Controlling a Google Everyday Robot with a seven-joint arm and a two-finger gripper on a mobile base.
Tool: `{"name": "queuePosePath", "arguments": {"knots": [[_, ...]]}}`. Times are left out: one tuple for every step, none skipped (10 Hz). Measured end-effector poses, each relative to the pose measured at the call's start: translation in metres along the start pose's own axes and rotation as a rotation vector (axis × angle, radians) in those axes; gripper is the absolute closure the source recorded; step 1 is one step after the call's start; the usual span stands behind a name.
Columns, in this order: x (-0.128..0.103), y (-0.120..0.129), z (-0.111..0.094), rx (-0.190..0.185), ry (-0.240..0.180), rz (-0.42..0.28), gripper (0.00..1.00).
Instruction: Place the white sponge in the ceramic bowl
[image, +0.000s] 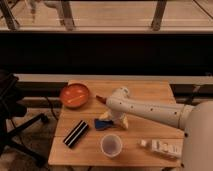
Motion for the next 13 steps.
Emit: {"name": "queuePosePath", "arguments": {"knots": [[0.0003, -0.0010, -0.0047, 0.002, 0.001, 0.002, 0.65], [0.0008, -0.0010, -0.0074, 0.003, 0.001, 0.003, 0.74], [0.0020, -0.0009, -0.0100, 0.003, 0.002, 0.004, 0.82], [0.0003, 0.0016, -0.0114, -0.002, 0.001, 0.001, 0.94], [-0.0006, 0.0030, -0.0123, -0.004, -0.001, 0.001, 0.99], [-0.0009, 0.0046, -0.0128, -0.007, -0.003, 0.002, 1.00], [-0.0008, 0.0055, -0.0126, -0.008, -0.003, 0.004, 0.95], [-0.0009, 0.0062, -0.0108, -0.008, -0.006, 0.009, 0.87], [0.0009, 0.0074, -0.0063, -0.014, -0.008, 0.027, 0.85], [0.0013, 0.0075, -0.0076, -0.014, -0.006, 0.026, 0.87], [0.0017, 0.0073, -0.0093, -0.010, -0.004, 0.028, 0.91], [0.0016, 0.0064, -0.0113, -0.009, -0.004, 0.026, 0.96], [0.0014, 0.0059, -0.0115, -0.011, -0.004, 0.024, 0.97]]}}
